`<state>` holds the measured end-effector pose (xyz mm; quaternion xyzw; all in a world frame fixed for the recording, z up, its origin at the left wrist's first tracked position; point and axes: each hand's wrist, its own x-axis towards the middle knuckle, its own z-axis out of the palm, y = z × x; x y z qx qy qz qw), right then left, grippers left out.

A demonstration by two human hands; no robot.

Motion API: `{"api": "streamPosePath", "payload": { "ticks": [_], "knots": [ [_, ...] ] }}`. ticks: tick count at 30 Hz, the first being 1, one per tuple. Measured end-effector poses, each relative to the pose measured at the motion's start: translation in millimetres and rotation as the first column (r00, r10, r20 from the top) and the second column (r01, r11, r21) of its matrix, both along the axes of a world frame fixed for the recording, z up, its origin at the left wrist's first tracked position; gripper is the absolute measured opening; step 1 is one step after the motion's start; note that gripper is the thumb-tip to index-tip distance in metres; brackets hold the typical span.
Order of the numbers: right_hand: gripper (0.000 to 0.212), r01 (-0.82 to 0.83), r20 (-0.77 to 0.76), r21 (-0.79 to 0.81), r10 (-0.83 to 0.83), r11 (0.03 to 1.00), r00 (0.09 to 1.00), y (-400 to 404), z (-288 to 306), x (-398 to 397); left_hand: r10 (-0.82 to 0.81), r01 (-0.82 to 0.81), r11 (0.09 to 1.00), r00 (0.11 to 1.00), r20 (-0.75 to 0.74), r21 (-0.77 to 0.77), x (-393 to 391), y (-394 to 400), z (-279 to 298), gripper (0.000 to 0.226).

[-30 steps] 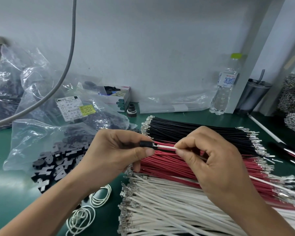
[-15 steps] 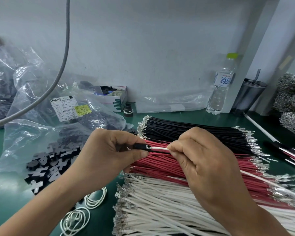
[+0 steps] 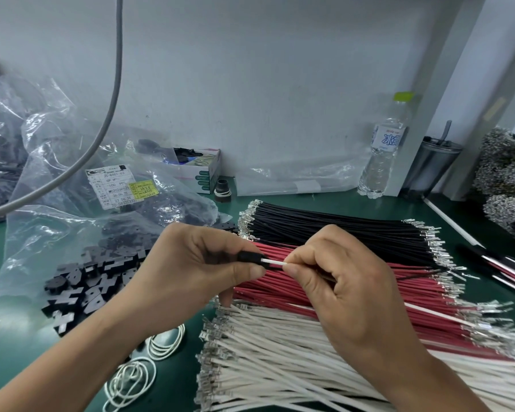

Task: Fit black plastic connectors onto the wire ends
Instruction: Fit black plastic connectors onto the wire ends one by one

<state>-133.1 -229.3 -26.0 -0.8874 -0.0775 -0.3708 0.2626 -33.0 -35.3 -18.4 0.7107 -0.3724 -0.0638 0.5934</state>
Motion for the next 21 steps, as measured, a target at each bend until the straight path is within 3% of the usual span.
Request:
{"api": "streamPosePath", "payload": {
  "ticks": [9, 21],
  "knots": [
    [0.022, 0.025, 0.082, -0.121, -0.015, 0.992, 0.997, 3.0, -1.0, 1.4, -0.005, 0.005, 1.000, 0.999, 0.033, 0.022, -2.5, -0.1, 0.5, 0.010],
    [0.018, -0.017, 0.029, -0.077, 0.019, 0.997, 0.999, -2.8, 7.7, -3.4, -0.044, 0.044, 0.999, 0.998, 0.042, 0.018, -4.2, 0.7, 8.0, 0.016]
  ]
}}
